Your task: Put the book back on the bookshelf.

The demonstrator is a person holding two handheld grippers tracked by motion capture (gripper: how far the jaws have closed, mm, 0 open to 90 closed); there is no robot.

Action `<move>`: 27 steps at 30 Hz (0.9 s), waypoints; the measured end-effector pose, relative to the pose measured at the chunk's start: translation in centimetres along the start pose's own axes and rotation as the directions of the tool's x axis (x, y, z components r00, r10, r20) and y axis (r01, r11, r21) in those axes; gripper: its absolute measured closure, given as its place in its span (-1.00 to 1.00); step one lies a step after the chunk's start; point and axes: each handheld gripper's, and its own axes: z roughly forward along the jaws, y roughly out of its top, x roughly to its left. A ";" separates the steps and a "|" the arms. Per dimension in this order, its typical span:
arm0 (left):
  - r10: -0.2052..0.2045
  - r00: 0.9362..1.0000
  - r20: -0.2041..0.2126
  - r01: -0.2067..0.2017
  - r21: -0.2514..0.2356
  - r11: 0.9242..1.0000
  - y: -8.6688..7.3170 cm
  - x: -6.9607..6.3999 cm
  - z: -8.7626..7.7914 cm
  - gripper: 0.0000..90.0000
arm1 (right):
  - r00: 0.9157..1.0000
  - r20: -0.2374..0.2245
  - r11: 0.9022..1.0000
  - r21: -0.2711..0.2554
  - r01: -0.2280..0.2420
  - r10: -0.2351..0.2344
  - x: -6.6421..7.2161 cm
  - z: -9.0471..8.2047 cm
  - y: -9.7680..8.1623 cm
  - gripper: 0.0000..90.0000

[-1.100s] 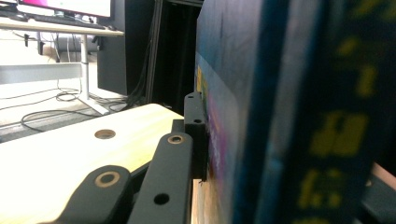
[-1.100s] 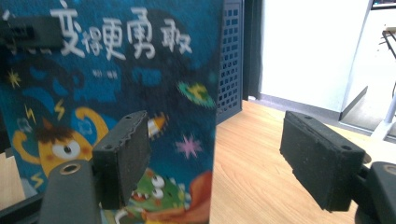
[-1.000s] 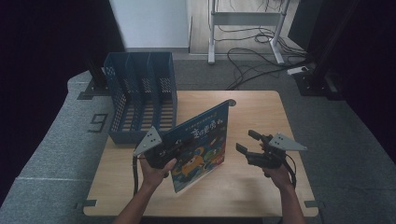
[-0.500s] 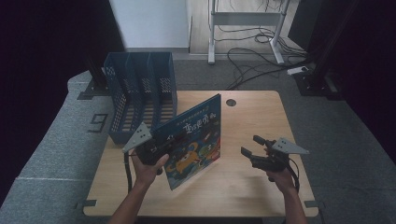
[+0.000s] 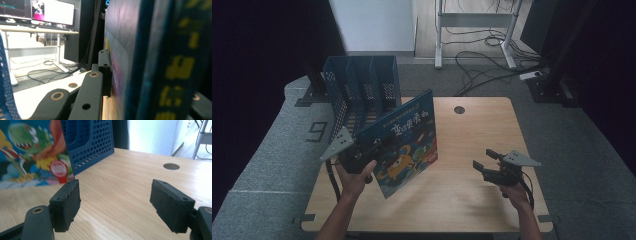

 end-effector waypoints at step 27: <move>0.021 0.998 -0.061 -0.024 -0.056 0.998 2.8 1.6 -2.9 0.82 | 0.999 0.051 0.993 0.113 -0.024 0.018 -0.8 1.9 -2.5 -0.46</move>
